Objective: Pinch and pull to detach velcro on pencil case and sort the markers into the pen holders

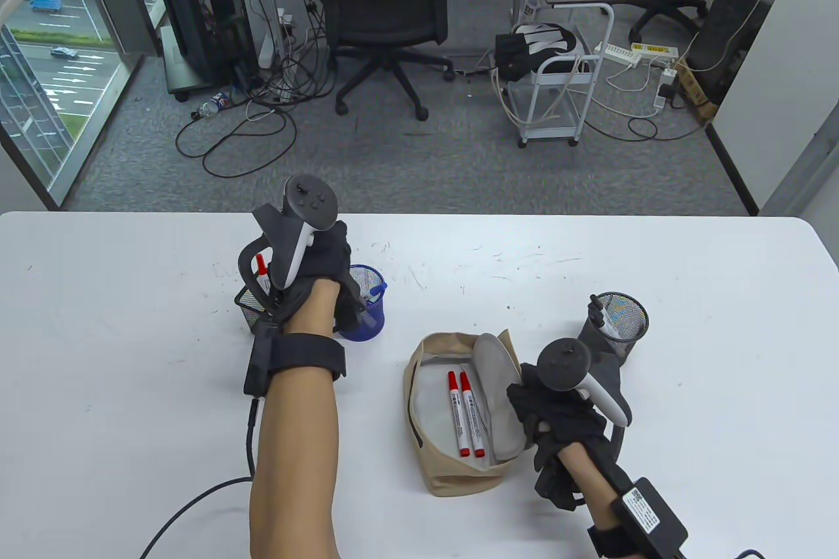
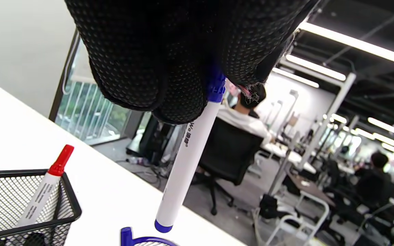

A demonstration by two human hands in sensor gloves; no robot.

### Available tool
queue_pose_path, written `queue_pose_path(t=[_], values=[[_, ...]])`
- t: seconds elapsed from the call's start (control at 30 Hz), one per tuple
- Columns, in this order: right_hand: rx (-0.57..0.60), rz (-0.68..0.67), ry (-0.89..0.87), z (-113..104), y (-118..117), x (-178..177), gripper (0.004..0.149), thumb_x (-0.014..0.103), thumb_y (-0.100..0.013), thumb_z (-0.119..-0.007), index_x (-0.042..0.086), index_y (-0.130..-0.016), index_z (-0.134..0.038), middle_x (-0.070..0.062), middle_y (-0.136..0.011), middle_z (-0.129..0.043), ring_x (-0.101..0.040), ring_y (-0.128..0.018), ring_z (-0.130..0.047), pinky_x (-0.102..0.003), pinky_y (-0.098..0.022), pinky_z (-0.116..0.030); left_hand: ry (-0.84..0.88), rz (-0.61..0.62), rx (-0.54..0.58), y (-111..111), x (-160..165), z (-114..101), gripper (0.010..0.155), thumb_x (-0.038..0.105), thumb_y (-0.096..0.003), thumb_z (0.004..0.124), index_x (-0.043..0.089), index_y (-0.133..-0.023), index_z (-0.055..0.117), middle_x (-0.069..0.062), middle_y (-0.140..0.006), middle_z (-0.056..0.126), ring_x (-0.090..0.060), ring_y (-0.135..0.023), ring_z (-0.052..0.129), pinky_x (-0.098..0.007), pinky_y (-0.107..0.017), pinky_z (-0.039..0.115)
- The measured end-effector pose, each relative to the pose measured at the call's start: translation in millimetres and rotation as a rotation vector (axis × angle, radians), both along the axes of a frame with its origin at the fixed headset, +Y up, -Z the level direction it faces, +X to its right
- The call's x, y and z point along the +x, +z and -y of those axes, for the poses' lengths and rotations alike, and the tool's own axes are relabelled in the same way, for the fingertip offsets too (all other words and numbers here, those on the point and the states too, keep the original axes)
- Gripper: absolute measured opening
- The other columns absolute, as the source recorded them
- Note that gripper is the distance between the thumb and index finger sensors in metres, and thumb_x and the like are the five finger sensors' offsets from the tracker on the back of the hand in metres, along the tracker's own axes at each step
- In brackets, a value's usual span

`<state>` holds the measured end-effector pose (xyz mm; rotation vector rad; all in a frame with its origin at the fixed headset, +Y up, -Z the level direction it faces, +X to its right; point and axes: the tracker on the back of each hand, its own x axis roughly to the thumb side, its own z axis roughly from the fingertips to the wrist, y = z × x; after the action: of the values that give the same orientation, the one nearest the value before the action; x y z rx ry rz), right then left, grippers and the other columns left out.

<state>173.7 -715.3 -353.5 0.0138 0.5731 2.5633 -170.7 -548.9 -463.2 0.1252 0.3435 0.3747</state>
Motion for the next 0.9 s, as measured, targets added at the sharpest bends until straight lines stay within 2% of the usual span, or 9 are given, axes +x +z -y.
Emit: queue_pose_path(t=[0.3,0.37,0.53,0.63,0.67,0.77,0.9], values=[[0.0,-0.003,0.001,0,0,-2,0.058,0.032,-0.054,-0.077,-0.002,-0.1,-0.066,-0.016,-0.078,-0.098,-0.022,-0.031,-0.106,-0.032,-0.022,-0.087,0.066,-0.002,-0.049,-15,2,30,0.051,0.036,-0.0449,0.093,0.027,-0.094,0.087,-0.001,-0.087,0.104,-0.02,-0.063,0.114,-0.032,-0.04,0.101],[-0.001,-0.003,-0.002,0,0,-1,0.058,0.032,-0.054,-0.077,-0.002,-0.1,-0.065,-0.016,-0.078,-0.098,-0.022,-0.031,-0.106,-0.032,-0.022,-0.087,0.059,-0.032,-0.05,-16,5,34,0.056,0.038,-0.0448,0.092,0.023,-0.098,0.083,-0.004,-0.091,0.101,-0.023,-0.067,0.113,-0.033,-0.041,0.101],[-0.005,-0.002,-0.005,0,0,-1,0.058,0.032,-0.054,-0.077,-0.002,-0.1,-0.065,-0.016,-0.078,-0.098,-0.022,-0.031,-0.106,-0.032,-0.022,-0.087,0.021,-0.007,-0.067,-14,19,28,0.055,0.038,-0.0447,0.093,0.019,-0.096,0.086,-0.008,-0.087,0.104,-0.025,-0.066,0.113,-0.034,-0.04,0.101],[-0.008,-0.001,-0.008,0,-1,-1,0.058,0.032,-0.054,-0.077,-0.002,-0.1,-0.065,-0.016,-0.078,-0.098,-0.022,-0.031,-0.106,-0.032,-0.022,-0.087,0.028,0.067,-0.099,-6,38,18,0.053,0.038,-0.0447,0.093,0.017,-0.093,0.089,-0.01,-0.083,0.106,-0.026,-0.062,0.114,-0.034,-0.037,0.102],[-0.009,-0.001,-0.009,0,-1,0,0.058,0.032,-0.054,-0.077,-0.002,-0.1,-0.065,-0.016,-0.078,-0.098,-0.022,-0.031,-0.106,-0.032,-0.022,-0.087,0.025,0.082,-0.118,-4,45,16,0.053,0.038,-0.0445,0.093,0.016,-0.093,0.089,-0.01,-0.082,0.107,-0.026,-0.06,0.115,-0.034,-0.036,0.102],[-0.005,-0.002,-0.004,-1,0,-1,0.058,0.032,-0.054,-0.077,-0.002,-0.1,-0.065,-0.016,-0.078,-0.098,-0.022,-0.031,-0.106,-0.032,-0.022,-0.087,0.049,0.153,-0.266,10,74,16,0.054,0.039,-0.0449,0.093,0.014,-0.092,0.09,-0.012,-0.081,0.107,-0.026,-0.059,0.115,-0.033,-0.035,0.103],[0.002,-0.005,0.004,-1,0,-2,0.058,0.032,-0.054,-0.077,-0.002,-0.1,-0.065,-0.016,-0.078,-0.098,-0.022,-0.031,-0.106,-0.032,-0.022,-0.087,0.069,0.252,-0.444,28,112,31,0.055,0.04,-0.0453,0.093,0.013,-0.093,0.089,-0.013,-0.081,0.107,-0.027,-0.059,0.115,-0.033,-0.034,0.103]])
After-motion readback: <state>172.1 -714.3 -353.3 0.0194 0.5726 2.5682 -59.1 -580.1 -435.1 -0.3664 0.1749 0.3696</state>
